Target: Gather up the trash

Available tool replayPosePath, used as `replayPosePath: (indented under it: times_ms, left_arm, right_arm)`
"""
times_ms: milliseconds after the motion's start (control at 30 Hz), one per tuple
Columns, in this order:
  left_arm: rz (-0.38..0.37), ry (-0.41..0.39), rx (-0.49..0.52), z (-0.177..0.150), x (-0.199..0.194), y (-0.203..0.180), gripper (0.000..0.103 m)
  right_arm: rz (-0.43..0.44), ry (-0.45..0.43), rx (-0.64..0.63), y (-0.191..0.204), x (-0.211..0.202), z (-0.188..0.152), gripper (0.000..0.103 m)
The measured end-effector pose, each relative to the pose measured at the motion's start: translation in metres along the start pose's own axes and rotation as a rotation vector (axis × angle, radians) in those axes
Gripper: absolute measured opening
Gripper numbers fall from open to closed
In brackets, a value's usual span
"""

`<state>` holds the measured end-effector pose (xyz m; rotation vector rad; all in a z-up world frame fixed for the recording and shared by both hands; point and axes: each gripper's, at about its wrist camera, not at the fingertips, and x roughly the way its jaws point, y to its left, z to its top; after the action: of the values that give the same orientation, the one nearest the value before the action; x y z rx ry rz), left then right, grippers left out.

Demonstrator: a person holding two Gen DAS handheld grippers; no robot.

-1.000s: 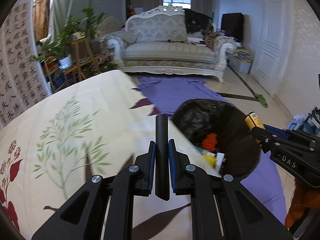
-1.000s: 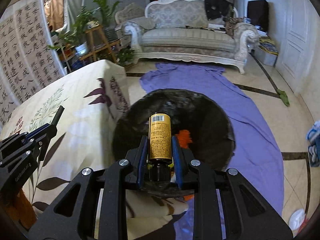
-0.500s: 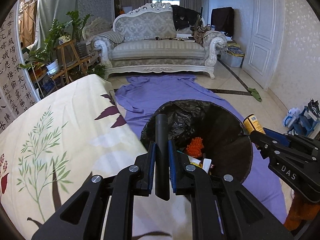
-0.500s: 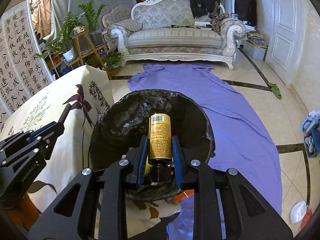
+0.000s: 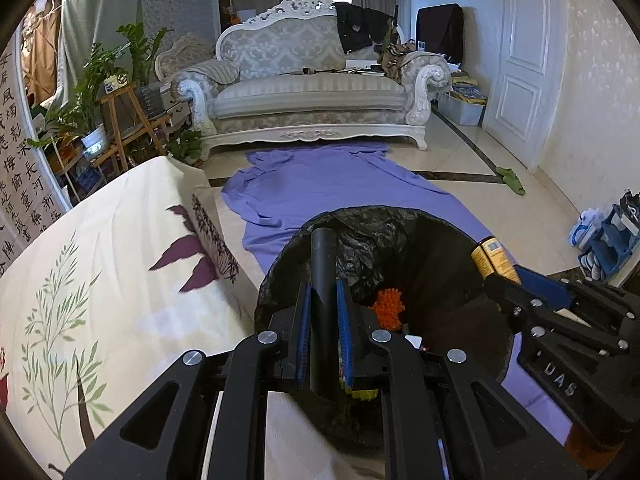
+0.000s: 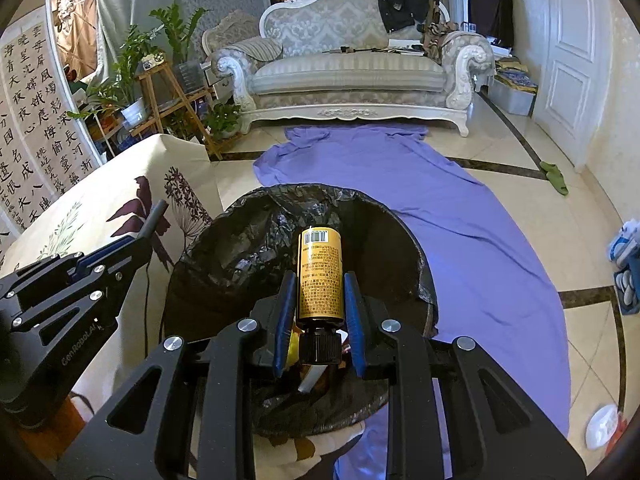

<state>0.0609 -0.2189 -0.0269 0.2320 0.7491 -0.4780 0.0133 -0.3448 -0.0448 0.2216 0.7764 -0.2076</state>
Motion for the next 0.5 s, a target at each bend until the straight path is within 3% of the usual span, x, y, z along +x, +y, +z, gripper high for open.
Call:
replayPosePath:
  times_ms: [100,167,233,433,500]
  left_arm:
    - [-0.007,0.015,0.003,0.003,0.007,-0.001,0.019]
    - [-0.003,0.019,-0.005,0.002,0.009,-0.001,0.043]
    - [0.001,0.014,-0.016,0.002,0.008,0.001,0.055]
    - [0.008,0.003,-0.03,0.004,0.005,0.003,0.072]
    - [0.019,-0.004,-0.028,0.004,0.003,0.003,0.075]
  right_arm:
    - [-0.008,0.002,-0.001,-0.002,0.009,0.003,0.024]
    - [-0.012,0.005,0.003,-0.003,0.012,0.003,0.031]
    - [-0.011,0.011,0.009,-0.004,0.015,0.002,0.041]
    - [-0.031,0.01,0.012,-0.006,0.016,0.0,0.046]
    - [-0.04,0.008,0.012,-0.008,0.015,0.0,0.055]
